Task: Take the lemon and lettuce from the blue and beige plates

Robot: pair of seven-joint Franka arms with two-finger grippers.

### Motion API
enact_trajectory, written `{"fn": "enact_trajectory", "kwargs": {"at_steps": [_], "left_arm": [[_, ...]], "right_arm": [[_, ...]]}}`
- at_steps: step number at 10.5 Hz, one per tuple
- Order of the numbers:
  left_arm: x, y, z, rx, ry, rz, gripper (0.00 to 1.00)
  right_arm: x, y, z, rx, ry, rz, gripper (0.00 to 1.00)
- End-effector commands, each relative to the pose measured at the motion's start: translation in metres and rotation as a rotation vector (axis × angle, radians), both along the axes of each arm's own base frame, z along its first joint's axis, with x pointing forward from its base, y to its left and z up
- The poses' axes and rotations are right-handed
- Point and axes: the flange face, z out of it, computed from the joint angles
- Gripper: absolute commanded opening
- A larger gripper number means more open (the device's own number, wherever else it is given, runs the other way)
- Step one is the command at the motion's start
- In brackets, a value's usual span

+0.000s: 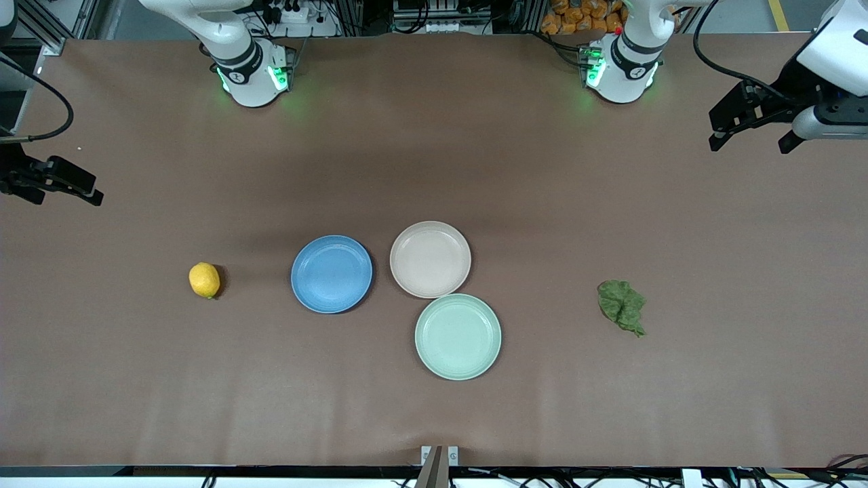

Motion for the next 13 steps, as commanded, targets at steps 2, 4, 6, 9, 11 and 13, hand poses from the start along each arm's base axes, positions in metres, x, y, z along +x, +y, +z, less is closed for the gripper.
{"fn": "enact_trajectory", "kwargs": {"at_steps": [2, 4, 6, 9, 11, 13], "left_arm": [[-0.0051, -0.0008, 0.0009, -0.017, 0.016, -0.019, 1.0], [-0.0056, -0.0007, -0.0004, -0.015, 0.023, -0.019, 1.0], [-0.0049, 0.0001, -0.0012, -0.015, 0.025, -0.018, 1.0], [-0.0054, 0.0001, -0.0004, -0.015, 0.023, -0.018, 1.0], [-0.0053, 0.0007, -0.0004, -0.017, 0.023, -0.015, 1.0], [-0.0052, 0.0007, -0.0011, -0.017, 0.025, -0.015, 1.0]], "right_arm": [[0.0036, -0.005, 0.0038, -0.03, -0.006, -0.026, 1.0], [0.0041, -0.005, 0.0057, -0.03, -0.014, -0.026, 1.0], [0.0044, -0.0059, 0.006, -0.03, -0.017, -0.027, 1.0], [0.0048, -0.0058, 0.0044, -0.029, -0.014, -0.029, 1.0], [0.006, -0.0085, 0.0075, -0.03, -0.033, -0.034, 1.0], [0.007, -0.009, 0.0065, -0.026, -0.037, -0.036, 1.0]]}}
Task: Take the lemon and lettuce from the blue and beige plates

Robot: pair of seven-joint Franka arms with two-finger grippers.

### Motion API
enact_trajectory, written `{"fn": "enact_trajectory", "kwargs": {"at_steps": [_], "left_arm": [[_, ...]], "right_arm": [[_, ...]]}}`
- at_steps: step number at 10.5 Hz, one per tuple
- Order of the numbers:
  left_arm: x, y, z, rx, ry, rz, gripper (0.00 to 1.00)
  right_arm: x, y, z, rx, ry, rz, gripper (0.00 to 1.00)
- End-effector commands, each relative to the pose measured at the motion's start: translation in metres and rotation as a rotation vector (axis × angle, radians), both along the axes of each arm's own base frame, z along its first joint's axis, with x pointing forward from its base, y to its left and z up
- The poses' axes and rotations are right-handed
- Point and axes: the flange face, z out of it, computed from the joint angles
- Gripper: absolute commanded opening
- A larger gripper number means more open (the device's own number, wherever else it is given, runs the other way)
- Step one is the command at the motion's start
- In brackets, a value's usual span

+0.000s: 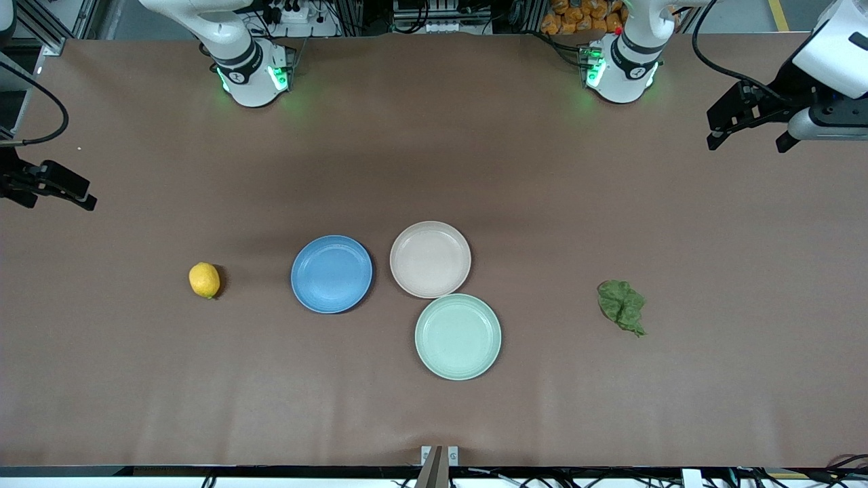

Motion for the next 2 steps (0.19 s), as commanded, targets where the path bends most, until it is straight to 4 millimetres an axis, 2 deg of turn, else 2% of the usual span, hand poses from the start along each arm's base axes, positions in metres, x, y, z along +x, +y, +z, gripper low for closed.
{"fn": "enact_trajectory", "kwargs": {"at_steps": [1, 2], "left_arm": [[-0.0043, 0.0008, 0.002, -0.02, 0.01, -0.014, 1.0], [-0.0037, 0.0008, 0.0005, -0.019, 0.013, -0.014, 1.0]], "right_arm": [[0.004, -0.004, 0.0041, -0.007, -0.012, -0.019, 1.0], [0.0041, -0.0033, 0.0041, -0.008, -0.012, -0.016, 1.0]]}}
